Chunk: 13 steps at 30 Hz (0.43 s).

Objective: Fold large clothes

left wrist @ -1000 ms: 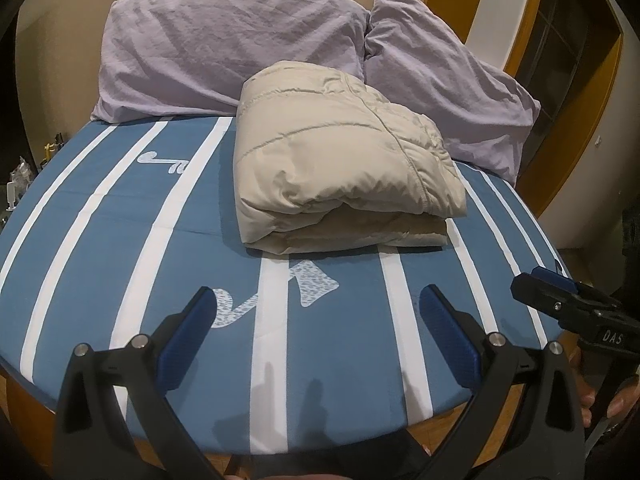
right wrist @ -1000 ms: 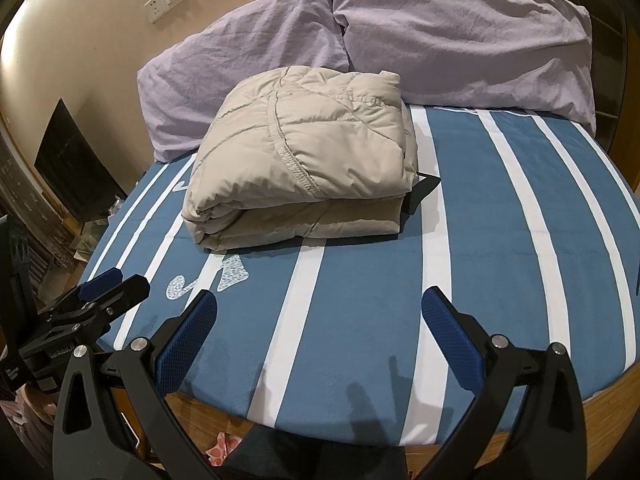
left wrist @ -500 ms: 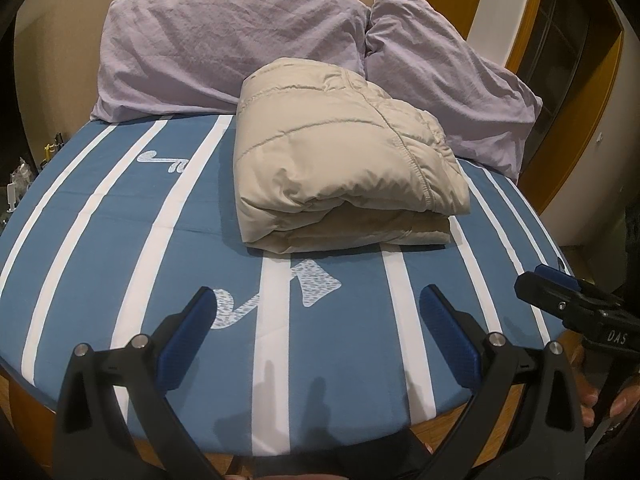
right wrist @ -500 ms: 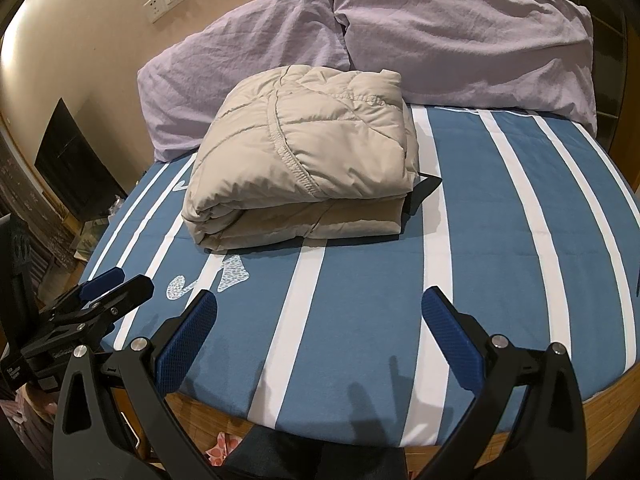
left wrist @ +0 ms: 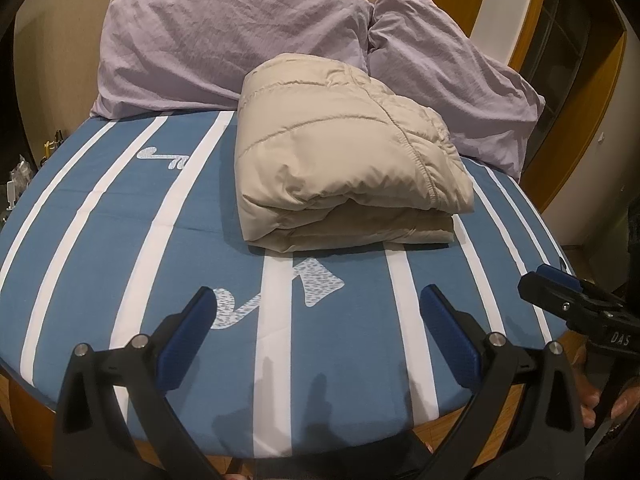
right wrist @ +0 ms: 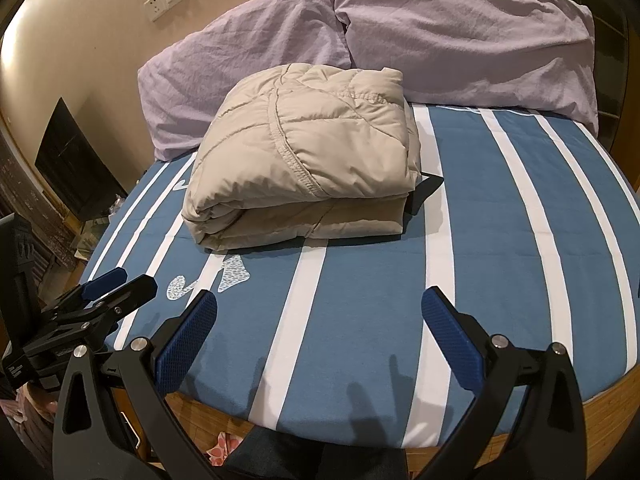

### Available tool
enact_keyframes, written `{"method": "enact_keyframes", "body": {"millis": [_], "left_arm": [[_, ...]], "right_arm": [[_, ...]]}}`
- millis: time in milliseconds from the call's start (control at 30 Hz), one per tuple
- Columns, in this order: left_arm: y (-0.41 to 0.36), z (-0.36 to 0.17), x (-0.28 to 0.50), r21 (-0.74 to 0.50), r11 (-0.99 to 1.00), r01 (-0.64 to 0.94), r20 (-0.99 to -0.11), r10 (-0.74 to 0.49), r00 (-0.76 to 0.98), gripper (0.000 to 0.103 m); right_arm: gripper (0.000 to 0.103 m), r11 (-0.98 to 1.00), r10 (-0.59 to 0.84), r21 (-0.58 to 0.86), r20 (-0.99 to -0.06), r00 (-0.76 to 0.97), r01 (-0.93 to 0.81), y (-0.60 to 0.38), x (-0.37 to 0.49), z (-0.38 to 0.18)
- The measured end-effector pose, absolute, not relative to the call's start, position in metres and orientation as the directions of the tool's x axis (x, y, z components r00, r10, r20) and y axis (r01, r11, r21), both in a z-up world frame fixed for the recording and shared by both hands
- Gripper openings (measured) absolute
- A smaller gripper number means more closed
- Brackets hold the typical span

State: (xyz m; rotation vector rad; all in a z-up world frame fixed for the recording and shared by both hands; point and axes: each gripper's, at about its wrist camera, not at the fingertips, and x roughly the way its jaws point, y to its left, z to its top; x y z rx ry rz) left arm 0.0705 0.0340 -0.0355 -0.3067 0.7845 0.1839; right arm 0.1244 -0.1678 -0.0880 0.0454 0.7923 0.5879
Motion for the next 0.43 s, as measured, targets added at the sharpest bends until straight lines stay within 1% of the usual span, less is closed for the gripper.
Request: {"method": "enact_keyframes", "body": {"millis": [433], "left_arm": [[0.0343,-0.0354,0.0734,-0.201,0.94,-0.276,-0.722,0.048,0.691,0.101]], "right_arm": [[0.102,0.84,0.515,0.262,-0.661,0.545,-0.476,-0.1669,0.1253,-0.0917]]}}
